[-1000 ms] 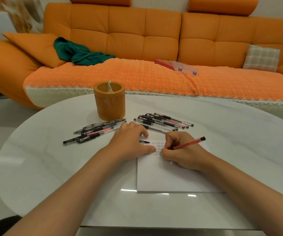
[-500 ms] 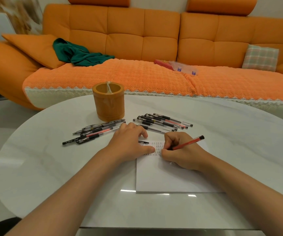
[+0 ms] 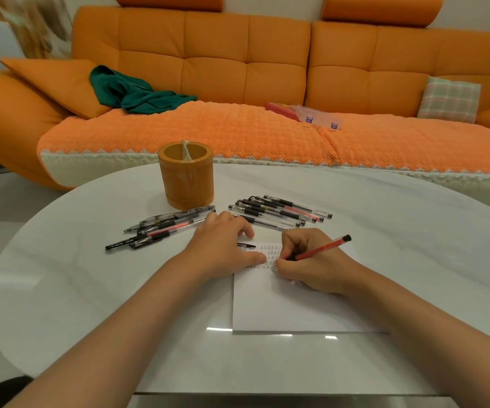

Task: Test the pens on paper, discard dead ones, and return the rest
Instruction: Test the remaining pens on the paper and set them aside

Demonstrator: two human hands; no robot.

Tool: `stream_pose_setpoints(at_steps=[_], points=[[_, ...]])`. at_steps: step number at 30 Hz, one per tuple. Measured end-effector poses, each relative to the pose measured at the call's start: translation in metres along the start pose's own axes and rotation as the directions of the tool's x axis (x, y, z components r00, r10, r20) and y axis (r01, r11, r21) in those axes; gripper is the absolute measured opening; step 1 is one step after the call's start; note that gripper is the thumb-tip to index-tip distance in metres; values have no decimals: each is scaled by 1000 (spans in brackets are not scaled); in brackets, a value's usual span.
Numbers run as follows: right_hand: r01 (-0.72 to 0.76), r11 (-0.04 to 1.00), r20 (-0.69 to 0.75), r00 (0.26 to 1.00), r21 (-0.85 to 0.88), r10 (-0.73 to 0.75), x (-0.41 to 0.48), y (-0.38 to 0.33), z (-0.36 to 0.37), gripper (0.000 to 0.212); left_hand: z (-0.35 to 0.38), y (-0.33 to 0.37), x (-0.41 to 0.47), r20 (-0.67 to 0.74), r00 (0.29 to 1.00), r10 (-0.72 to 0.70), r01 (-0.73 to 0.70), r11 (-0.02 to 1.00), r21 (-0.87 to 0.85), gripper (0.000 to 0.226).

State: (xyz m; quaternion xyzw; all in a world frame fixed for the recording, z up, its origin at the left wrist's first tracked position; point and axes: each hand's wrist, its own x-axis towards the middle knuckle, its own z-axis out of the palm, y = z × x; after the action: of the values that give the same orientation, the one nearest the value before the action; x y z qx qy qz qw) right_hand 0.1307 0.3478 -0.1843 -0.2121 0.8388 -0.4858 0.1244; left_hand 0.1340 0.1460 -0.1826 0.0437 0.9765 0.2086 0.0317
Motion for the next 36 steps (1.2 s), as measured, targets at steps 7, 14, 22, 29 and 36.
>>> stream_pose_setpoints(at_steps=[7,14,22,29,36], points=[[-3,1000,7,1000,8,3,-1,0,-1,18,0,1,-1,9,1000,-8,8,1000,-5,53],[-27,945,-139,987,326,76,2,2,-9,9,-2,-2,-2,10,999,31,-31,999,-18,48],[-54,925,-120,987,375,106,7,-7,-26,35,-19,-19,-1,38,991,125,-119,985,-128,32],[-134,836,-34,983,533,179,12,-18,-29,42,-21,-25,0,-19,984,180,-180,983,-40,12],[-24,976,-80,997,-215,7,21,-15,-24,24,-24,-25,0,-99,984,147,-162,974,-158,20]])
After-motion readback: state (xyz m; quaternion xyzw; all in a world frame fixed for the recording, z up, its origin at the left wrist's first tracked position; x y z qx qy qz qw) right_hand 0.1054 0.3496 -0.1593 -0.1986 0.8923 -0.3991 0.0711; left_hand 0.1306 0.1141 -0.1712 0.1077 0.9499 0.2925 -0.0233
